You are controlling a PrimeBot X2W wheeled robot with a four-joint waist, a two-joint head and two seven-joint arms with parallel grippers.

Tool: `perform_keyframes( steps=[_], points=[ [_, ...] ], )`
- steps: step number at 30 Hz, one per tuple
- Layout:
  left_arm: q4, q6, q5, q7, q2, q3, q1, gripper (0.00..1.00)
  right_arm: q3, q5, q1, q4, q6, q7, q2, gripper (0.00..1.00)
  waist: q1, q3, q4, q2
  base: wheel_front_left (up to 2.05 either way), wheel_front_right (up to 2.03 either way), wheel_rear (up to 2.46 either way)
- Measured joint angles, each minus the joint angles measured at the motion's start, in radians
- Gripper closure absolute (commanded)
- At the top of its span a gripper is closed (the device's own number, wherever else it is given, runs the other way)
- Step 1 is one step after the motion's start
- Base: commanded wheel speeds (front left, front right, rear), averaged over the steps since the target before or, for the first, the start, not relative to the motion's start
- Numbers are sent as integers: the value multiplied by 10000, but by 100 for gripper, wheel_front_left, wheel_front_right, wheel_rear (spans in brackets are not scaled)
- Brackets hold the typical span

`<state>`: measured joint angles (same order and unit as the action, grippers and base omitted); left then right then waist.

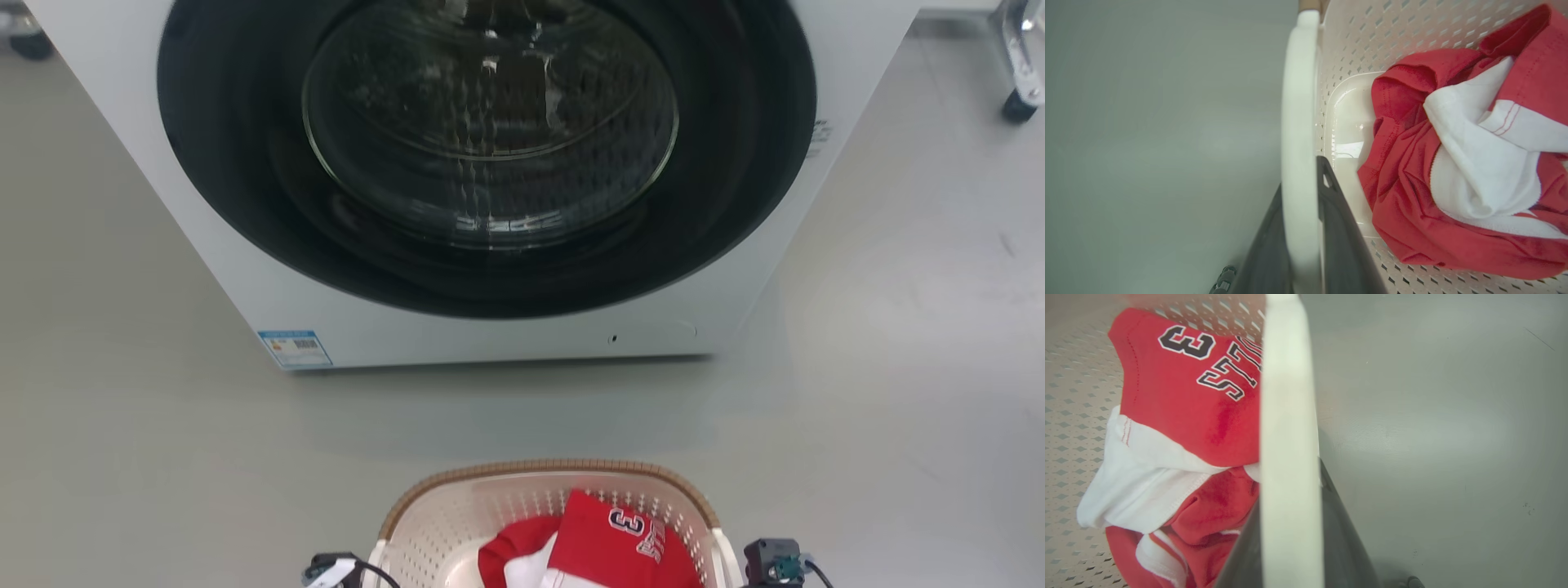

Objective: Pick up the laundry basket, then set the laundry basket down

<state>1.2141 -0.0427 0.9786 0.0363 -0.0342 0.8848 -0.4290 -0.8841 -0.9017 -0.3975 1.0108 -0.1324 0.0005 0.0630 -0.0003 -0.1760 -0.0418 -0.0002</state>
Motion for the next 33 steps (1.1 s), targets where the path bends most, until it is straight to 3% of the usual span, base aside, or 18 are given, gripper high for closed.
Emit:
perform_keyframes(
  steps=[14,33],
  points=[
    [82,88,75,-247,-27,203,732,100,-558,-686,688,-17,-13,253,0,100,2,1662,144,0,0,0,0],
    [151,94,88,-272,-31,276,890,100,-1045,-1223,802,46,-54,232,4,100,4,1874,248,2,0,0,0]
  ],
)
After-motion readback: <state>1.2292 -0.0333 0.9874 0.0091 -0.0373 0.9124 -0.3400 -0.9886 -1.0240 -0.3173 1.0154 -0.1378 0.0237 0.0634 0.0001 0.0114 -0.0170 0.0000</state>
